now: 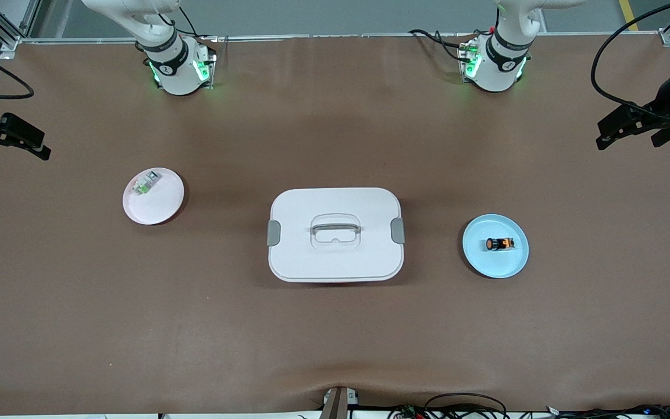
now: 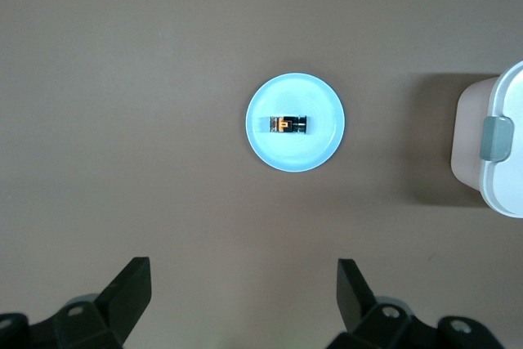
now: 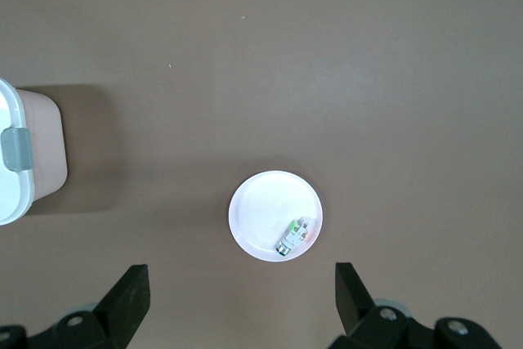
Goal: Transfer orange switch to right arm and place
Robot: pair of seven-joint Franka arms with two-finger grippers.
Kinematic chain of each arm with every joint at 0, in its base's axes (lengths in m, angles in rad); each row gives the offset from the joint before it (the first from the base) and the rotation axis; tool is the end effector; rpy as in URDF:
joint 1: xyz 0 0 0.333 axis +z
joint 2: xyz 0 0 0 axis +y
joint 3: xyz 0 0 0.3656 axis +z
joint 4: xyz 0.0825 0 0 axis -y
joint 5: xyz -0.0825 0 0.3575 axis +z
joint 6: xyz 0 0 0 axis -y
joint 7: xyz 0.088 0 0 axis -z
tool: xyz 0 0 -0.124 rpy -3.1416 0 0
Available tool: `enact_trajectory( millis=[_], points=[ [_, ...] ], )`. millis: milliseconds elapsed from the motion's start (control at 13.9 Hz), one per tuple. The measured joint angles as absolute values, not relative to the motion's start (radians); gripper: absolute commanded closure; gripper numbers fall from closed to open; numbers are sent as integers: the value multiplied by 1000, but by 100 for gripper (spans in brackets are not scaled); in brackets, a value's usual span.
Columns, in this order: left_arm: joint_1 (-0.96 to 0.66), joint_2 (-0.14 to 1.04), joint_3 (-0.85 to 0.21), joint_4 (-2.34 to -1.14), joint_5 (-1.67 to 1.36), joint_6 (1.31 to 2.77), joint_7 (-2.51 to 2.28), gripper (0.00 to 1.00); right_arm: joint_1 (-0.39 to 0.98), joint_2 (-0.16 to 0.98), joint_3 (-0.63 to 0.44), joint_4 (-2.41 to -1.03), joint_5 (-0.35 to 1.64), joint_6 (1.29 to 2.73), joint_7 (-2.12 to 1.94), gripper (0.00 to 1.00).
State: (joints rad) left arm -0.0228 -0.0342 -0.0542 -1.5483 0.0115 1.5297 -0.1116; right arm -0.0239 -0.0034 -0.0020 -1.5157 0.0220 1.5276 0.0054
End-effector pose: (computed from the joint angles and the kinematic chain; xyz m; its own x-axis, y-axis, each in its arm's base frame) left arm 0.5107 -0.0386 0.6812 0.9992 0.0351 0.0169 0.0353 -0.9993 -0.0115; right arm 0.5231 -0.0107 0.6795 0.9994 -0.0303 0.0152 -0.0300 -0.9993 -0.0220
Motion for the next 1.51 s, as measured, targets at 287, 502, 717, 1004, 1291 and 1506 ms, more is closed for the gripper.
enact_trajectory(
  millis=[287, 502, 717, 1004, 1291, 1506],
  points=[
    [-23, -34, -54, -1548, 11, 1528, -112, 0, -24, -3, -2, -1516, 22, 1528, 5, 0],
    [-24, -33, -55, -1549, 11, 1527, -112, 0, -24, -3, -2, -1516, 22, 1528, 5, 0],
    [-25, -28, -56, -1549, 11, 1527, -112, 0, -24, -3, -2, -1516, 22, 1528, 5, 0],
    [-26, 2, -58, -1557, 11, 1527, -110, 0, -24, -3, -2, -1515, 22, 1528, 5, 0],
    [-31, 77, -66, -1668, 11, 1709, -110, 0, -24, -3, -2, -1515, 22, 1528, 5, 0],
    [-31, 117, -69, -1815, 11, 1919, -110, 0, -24, -3, -2, -1515, 22, 1528, 5, 0]
  ],
)
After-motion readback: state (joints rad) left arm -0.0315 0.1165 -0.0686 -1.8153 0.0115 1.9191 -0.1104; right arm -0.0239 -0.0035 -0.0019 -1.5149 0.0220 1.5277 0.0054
